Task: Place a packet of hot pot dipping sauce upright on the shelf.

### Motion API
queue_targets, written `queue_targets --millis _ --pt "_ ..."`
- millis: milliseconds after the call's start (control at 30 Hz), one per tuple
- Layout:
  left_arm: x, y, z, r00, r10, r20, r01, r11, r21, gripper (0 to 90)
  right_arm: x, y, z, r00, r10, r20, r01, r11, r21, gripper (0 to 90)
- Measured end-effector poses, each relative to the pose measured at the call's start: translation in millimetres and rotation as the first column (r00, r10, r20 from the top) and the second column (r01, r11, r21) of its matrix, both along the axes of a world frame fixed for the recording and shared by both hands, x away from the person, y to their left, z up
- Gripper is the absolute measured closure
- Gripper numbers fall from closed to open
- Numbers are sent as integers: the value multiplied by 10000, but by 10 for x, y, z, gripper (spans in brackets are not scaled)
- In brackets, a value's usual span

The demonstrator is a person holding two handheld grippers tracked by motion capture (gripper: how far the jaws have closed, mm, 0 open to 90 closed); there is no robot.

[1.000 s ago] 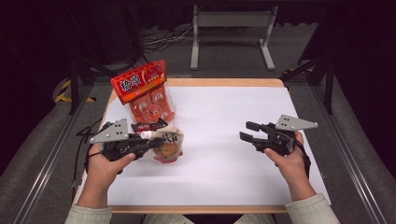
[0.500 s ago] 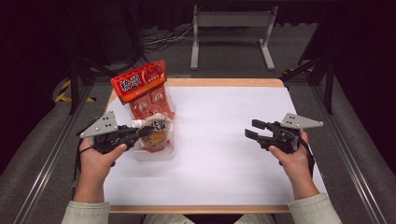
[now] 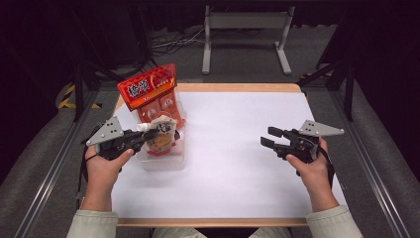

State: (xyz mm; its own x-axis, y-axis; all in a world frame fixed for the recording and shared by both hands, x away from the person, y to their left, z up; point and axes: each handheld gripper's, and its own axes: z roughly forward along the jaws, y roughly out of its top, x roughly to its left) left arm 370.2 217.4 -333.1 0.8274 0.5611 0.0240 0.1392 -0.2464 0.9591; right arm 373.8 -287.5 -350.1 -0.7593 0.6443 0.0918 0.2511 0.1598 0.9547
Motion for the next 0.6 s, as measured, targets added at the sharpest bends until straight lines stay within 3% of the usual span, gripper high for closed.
queue_targets --millis 233,400,600 --pt "48 15 -103 9997 -93 -213 89 9997 -223 885 6 -32 4 9998 -162 91 161 9999 12 477" --pt "82 11 -168 9993 -230 -298 231 9997 44 885 7 -48 9 9998 -175 108 175 9998 75 476" --pt "95 15 -222 9989 -318 -346 317 9995 -17 885 8 -50 9 9998 -160 99 159 9998 79 474"
